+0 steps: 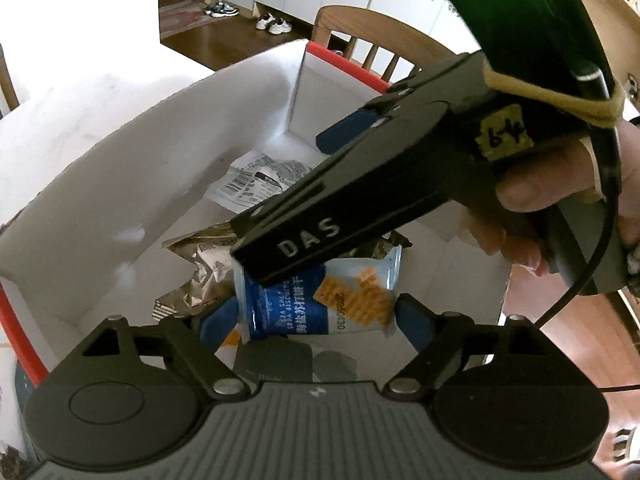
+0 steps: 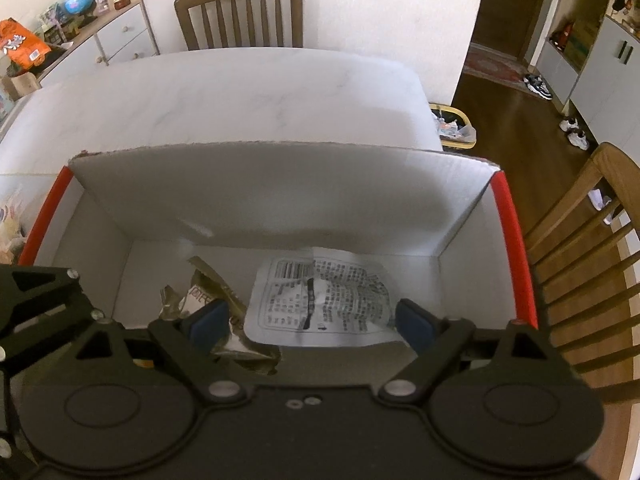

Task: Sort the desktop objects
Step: 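Open both grippers to drop the wrapper and biscuit pack into the shoebox, then withdraw both grippers from the shoebox toward the remaining snacks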

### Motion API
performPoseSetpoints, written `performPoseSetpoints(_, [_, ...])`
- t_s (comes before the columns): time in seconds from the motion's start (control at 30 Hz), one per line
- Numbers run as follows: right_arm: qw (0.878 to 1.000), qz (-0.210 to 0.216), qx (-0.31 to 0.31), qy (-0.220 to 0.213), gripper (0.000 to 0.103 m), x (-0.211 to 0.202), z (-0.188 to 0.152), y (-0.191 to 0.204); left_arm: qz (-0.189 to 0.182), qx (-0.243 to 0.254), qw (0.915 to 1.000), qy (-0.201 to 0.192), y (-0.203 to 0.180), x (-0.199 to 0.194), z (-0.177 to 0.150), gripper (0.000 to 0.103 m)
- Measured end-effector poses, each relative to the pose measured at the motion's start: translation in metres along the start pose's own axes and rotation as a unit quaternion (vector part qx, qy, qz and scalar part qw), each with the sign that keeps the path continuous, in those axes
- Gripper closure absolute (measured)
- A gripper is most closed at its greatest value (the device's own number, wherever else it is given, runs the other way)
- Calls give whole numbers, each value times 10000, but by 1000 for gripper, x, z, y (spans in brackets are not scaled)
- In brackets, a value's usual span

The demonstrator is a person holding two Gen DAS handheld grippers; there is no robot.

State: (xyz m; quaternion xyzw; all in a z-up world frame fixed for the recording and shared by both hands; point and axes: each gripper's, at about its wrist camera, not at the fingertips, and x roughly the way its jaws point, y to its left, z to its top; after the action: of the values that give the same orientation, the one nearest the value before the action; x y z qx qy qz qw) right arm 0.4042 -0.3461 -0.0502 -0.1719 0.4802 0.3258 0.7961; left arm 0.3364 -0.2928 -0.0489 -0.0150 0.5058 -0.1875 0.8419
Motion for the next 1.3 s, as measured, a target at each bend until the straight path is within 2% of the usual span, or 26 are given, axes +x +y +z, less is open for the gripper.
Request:
performPoseSetpoints(0.2, [9999, -30, 25, -95, 11, -12, 3, -2, -39, -19, 9998, -208, 0, -13, -5, 6])
performPoseSetpoints(0.57, [9995, 6, 116, -297, 11, -41, 2, -1, 30, -59, 9973, -733, -5, -56, -17, 5])
performPoseSetpoints(0.73, [9991, 101, 177, -378, 11, -51, -4, 5, 199, -191, 9948, -981, -2, -81, -30, 5])
performPoseSetpoints(1.07, [9968, 340, 183, -699, 11, -80, -9, 36, 447, -521, 9871, -1444, 19, -114, -57, 5])
performPoseSetpoints(1.3, [9947, 385, 323, -899, 11, -97, -14, 67, 468, -444, 9841, -1654, 29, -138, -78, 5])
